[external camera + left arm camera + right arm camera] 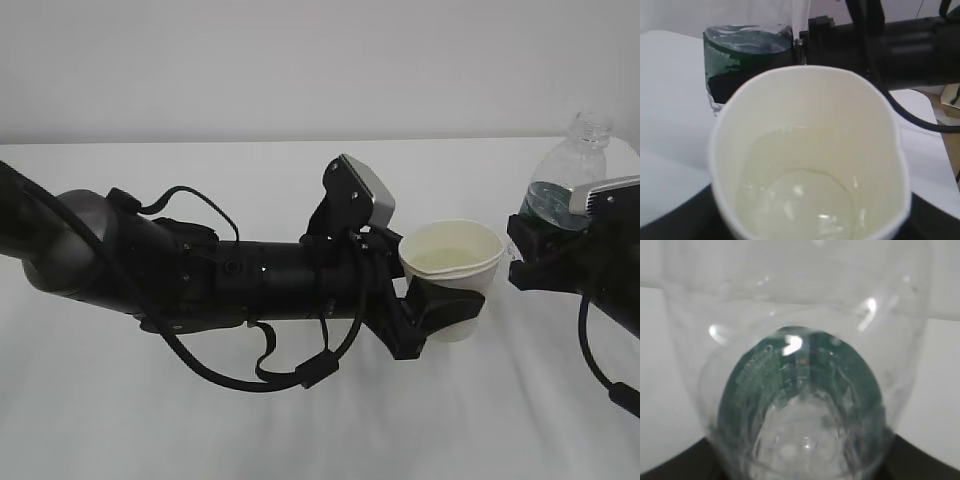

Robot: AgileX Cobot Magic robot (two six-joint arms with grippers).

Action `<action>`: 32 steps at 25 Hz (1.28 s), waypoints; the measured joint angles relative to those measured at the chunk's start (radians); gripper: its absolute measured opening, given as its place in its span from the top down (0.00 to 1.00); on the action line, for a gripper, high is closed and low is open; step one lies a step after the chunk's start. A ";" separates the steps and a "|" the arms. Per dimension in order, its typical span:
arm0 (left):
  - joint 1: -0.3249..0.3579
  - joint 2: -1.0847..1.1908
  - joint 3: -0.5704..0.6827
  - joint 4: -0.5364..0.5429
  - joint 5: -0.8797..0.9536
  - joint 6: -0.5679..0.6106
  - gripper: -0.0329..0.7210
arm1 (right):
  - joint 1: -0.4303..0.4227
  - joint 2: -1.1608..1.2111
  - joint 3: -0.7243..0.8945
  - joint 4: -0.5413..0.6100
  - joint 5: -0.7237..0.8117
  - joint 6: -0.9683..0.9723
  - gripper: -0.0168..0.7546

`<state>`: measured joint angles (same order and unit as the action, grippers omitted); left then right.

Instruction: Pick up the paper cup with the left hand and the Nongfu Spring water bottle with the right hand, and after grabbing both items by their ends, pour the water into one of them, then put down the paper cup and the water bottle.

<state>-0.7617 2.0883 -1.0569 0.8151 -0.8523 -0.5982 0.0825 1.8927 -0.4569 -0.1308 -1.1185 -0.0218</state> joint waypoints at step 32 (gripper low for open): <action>0.000 0.000 0.000 -0.058 0.002 0.031 0.33 | 0.000 0.307 -0.337 0.002 -0.004 0.001 0.49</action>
<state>-0.7617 2.0883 -1.0569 0.7572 -0.8504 -0.5670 0.0825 2.1996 -0.7936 -0.1285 -1.1227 -0.0204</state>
